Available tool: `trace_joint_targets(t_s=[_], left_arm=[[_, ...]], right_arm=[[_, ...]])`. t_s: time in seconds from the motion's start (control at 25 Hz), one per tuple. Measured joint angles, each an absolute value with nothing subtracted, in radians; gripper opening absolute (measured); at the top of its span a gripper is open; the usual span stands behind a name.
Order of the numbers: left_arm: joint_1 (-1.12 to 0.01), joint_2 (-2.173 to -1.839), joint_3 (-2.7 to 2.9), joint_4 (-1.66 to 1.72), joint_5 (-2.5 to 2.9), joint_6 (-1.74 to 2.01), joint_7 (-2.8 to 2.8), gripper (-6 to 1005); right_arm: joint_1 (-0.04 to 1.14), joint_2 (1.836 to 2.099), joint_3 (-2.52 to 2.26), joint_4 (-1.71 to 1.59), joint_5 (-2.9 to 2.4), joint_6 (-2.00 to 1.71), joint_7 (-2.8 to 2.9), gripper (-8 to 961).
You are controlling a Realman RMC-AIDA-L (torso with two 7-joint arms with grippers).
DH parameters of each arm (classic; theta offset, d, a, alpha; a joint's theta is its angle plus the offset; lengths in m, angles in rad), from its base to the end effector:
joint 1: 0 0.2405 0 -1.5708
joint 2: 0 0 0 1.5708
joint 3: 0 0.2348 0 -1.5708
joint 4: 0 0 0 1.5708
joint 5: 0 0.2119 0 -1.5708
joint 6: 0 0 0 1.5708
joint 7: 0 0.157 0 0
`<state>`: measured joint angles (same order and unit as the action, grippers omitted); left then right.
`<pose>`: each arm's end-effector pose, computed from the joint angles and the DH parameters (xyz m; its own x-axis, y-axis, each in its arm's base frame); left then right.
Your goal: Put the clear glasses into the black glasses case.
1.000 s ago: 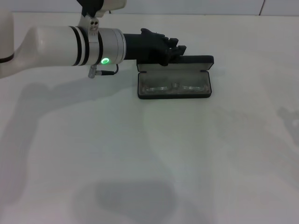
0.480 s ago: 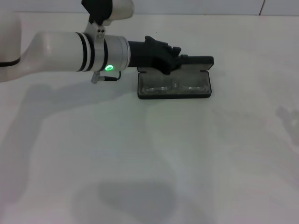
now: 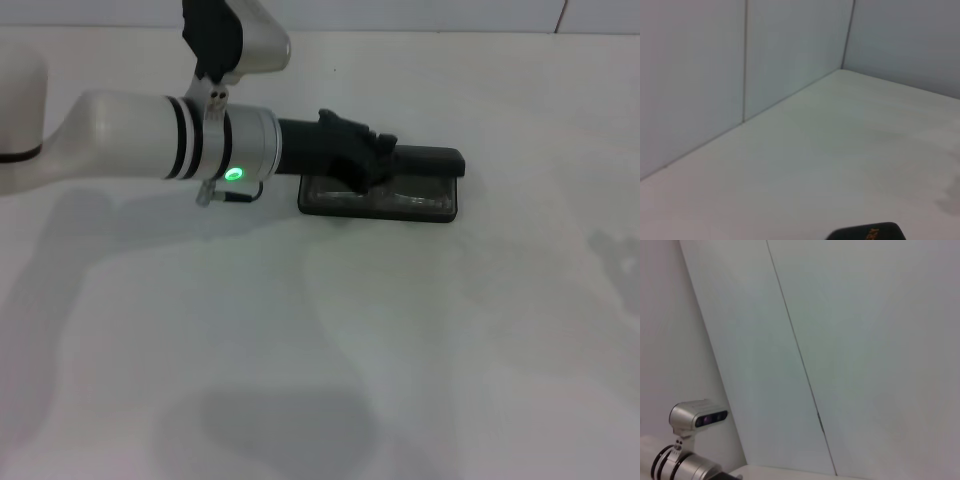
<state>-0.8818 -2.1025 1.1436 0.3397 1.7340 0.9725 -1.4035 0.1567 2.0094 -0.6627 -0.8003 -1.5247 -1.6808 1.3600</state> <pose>-0.1636 0.3968 -0.0974 0.8886 0.3129 0.3354 0.4029 -0.8819 -0.2448 0.3011 0.2621 0.1018 0.6053 -0.1805 -0.7753 -0.6295 -0.7046 -0.3275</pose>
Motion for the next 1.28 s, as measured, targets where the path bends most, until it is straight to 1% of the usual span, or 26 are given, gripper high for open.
trace_joint_targets(t_s=[0.52,0.72,0.76,0.88,0.96,1.04,1.16,1.24,1.28], left_arm=[[-0.83,-2.103,1.191,0.381,1.705,1.091,-1.392,328],[-0.685,-2.098,1.192,0.579,1.569,1.338,-1.371,339],[-0.635,-2.091,1.188,0.635,1.523,1.441,-1.357,341],[-0.542,-2.071,1.178,0.73,1.451,1.625,-1.313,347],[-0.467,-2.059,1.175,0.786,1.415,1.741,-1.231,352],[-0.402,-2.054,1.164,0.824,1.401,1.814,-1.155,356],[-0.347,-2.054,1.105,0.853,1.399,1.832,-1.176,473],[-0.329,-2.046,1.065,0.849,1.403,1.833,-1.225,551],[-0.325,-2.036,1.054,0.837,1.405,1.834,-1.238,590]], right_arm=[[0.153,2.009,-0.658,-0.788,-1.525,-1.727,1.34,60],[0.152,2.005,-0.656,-0.788,-1.552,-1.788,1.327,61],[0.156,2.005,-0.653,-0.788,-1.559,-1.808,1.327,61],[0.172,2.006,-0.662,-0.784,-1.558,-1.856,1.335,61],[0.189,2.008,-0.669,-0.775,-1.558,-1.88,1.351,102],[0.214,2.009,-0.678,-0.759,-1.559,-1.91,1.37,143],[0.266,2.011,-0.712,-0.736,-1.557,-1.962,1.377,231],[0.307,2.013,-0.757,-0.729,-1.554,-1.97,1.376,297],[0.329,2.014,-0.784,-0.723,-1.553,-1.966,1.376,330]])
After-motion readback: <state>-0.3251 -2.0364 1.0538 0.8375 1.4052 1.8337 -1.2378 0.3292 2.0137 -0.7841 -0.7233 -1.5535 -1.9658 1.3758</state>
